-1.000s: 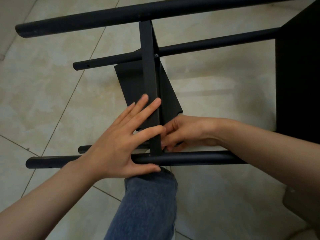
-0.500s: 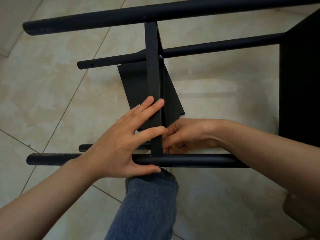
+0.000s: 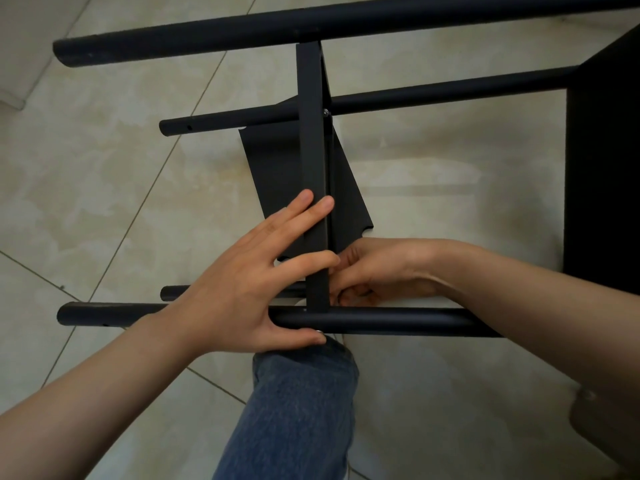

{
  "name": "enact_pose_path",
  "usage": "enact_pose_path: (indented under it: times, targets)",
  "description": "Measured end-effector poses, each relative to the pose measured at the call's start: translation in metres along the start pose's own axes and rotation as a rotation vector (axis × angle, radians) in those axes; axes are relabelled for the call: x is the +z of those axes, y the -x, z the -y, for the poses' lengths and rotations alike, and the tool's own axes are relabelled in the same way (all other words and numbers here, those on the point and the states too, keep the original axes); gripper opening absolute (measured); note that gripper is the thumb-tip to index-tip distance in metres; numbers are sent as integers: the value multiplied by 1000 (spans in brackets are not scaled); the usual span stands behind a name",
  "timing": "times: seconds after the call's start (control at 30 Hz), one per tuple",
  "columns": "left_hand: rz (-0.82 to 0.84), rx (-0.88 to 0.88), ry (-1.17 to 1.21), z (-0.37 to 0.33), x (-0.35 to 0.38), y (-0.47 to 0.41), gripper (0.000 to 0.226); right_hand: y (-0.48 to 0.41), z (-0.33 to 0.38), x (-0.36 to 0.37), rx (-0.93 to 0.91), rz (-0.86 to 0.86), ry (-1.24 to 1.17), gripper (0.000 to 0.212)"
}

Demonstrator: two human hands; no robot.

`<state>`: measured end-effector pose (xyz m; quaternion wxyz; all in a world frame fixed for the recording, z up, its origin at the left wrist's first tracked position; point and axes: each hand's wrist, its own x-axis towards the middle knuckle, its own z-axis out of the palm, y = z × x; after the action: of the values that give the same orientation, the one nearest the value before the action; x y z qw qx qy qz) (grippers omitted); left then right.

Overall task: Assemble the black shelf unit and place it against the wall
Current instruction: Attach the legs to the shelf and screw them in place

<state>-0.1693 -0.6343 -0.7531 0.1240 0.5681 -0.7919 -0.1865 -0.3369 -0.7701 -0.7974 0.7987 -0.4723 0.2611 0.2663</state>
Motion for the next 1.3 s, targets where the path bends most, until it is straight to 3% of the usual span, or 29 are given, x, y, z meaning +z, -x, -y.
enact_pose_path:
  times: [0.13,0.7,0.97,1.3]
  targets:
    - [3,-6,8,0,0,-1,70,5,1,-4,-1,9,-37,17]
    - [8,-2,9,1,-1,-2,72,7,3,-3,15,-19,46,27]
    - [9,3,8,2,-1,-2,71,6,3,-2,18,-8,-31,11]
    - [13,3,1,3,0,0,73,3,3,0,15,-13,-21,22]
